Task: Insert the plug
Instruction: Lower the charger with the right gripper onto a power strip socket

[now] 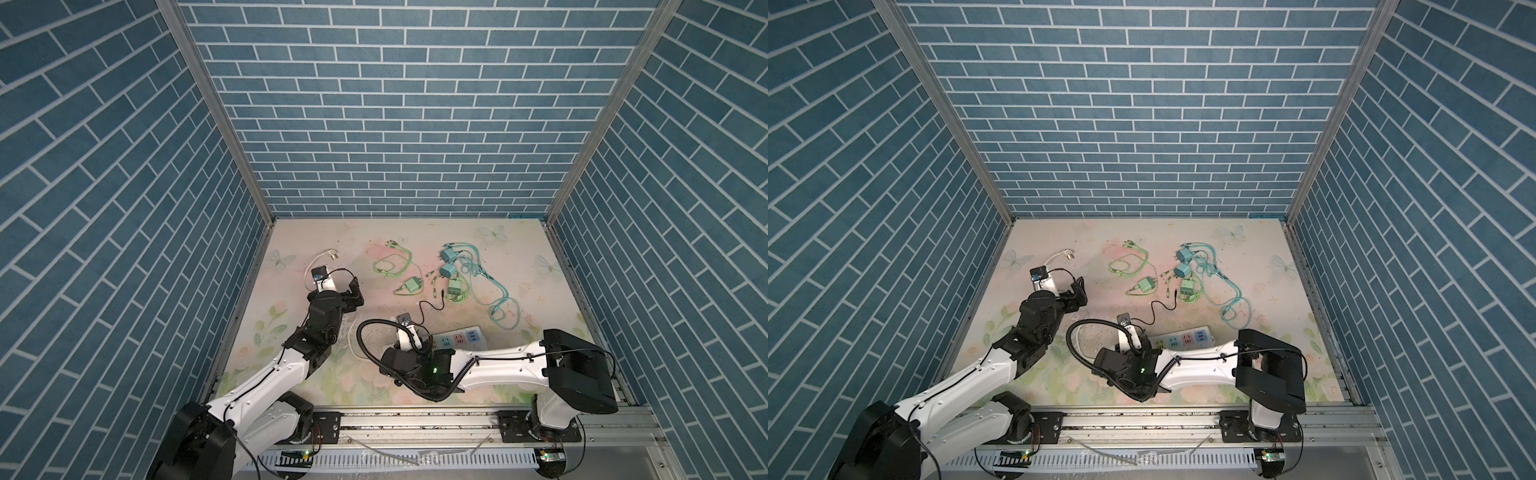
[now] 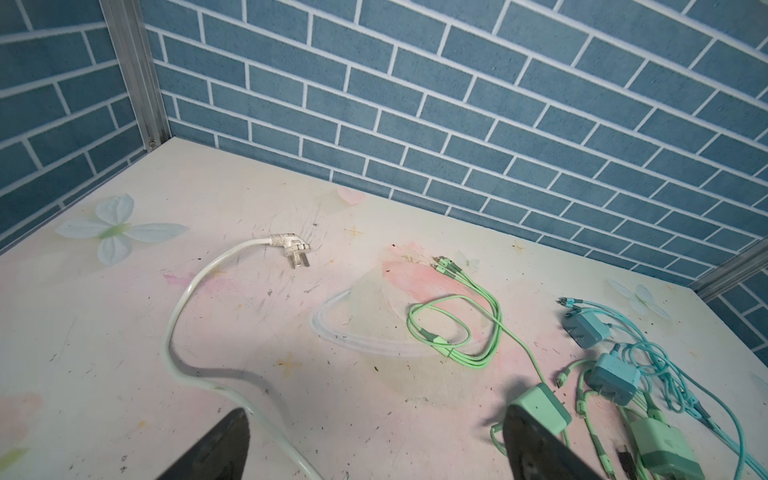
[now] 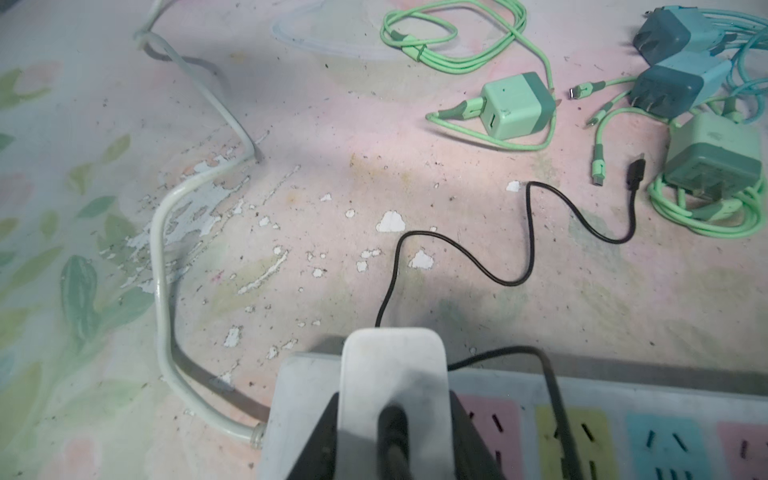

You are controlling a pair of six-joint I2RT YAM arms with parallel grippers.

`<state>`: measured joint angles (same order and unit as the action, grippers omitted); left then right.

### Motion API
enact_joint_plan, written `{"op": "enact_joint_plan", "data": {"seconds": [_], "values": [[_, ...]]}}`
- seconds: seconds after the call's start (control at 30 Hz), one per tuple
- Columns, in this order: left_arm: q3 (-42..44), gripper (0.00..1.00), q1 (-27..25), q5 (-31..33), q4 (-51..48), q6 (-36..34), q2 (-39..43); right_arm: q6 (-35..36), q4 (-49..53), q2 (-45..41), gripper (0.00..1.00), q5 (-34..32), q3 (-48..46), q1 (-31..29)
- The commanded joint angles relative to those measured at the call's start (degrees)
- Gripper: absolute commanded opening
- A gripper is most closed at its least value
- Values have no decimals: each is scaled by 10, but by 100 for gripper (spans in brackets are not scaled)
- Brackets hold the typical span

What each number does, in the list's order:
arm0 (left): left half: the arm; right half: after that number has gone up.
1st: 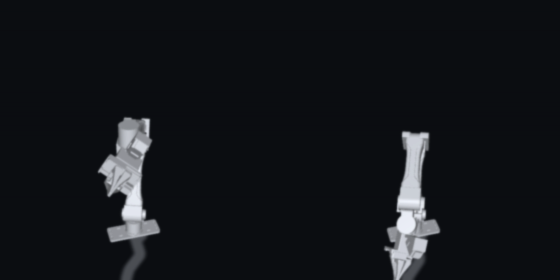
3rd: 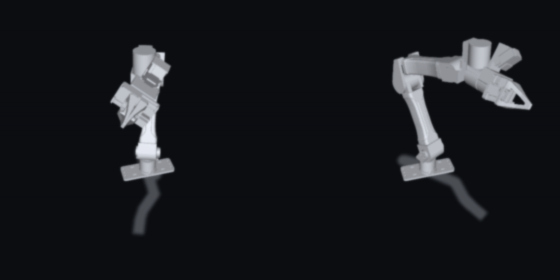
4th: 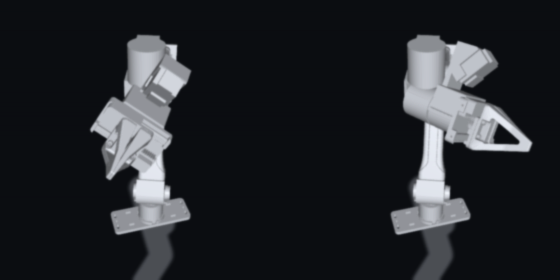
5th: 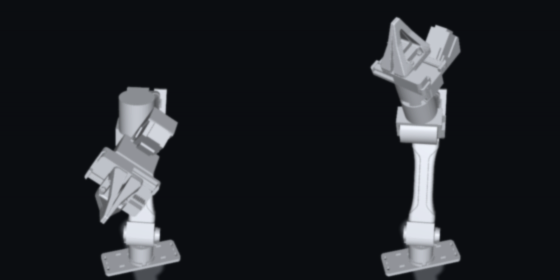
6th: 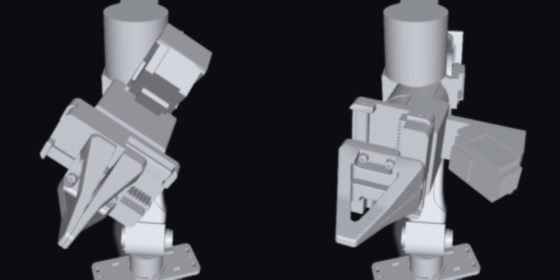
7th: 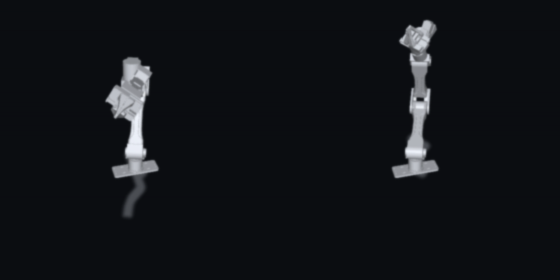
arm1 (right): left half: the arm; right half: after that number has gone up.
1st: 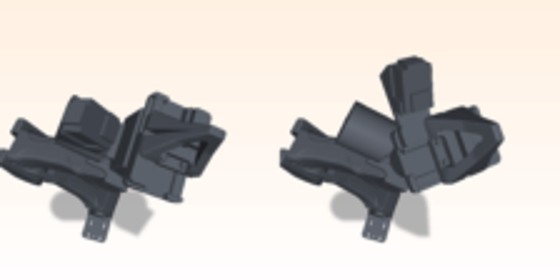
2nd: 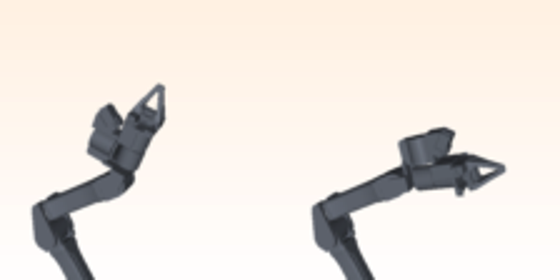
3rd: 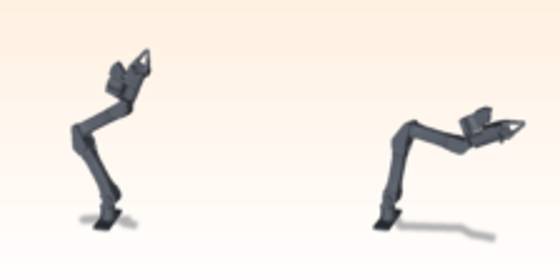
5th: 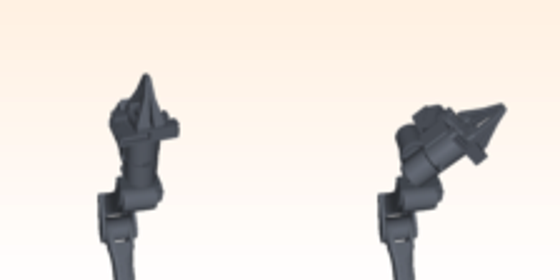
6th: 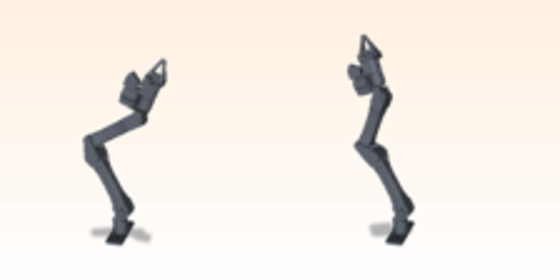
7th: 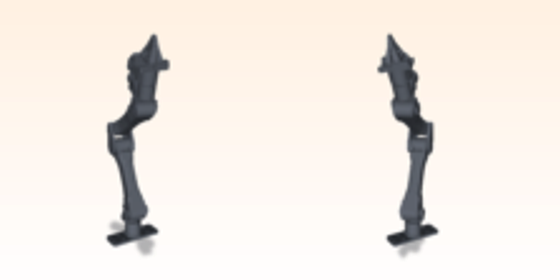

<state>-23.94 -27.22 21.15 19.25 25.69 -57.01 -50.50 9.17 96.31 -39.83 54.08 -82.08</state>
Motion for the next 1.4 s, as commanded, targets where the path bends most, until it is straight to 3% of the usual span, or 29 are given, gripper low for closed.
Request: {"op": "enact_joint_plan", "data": {"seconds": [0.0, 0.6, 0.97, 1.37], "values": [[6, 96, 5, 25, -22, 0, 17, 44, -44, 18, 4, 56, -55, -1], [-11, 96, 5, 36, -13, -1, -7, 38, 35, -20, 1, 37, -59, -40], [-7, 96, 5, 44, -30, 20, 19, 97, -140, -83, 0, 28, -212, -62], [-17, 96, 5, 54, -68, 8, 43, 155, -189, -70, 0, 17, -251, -70]]}}
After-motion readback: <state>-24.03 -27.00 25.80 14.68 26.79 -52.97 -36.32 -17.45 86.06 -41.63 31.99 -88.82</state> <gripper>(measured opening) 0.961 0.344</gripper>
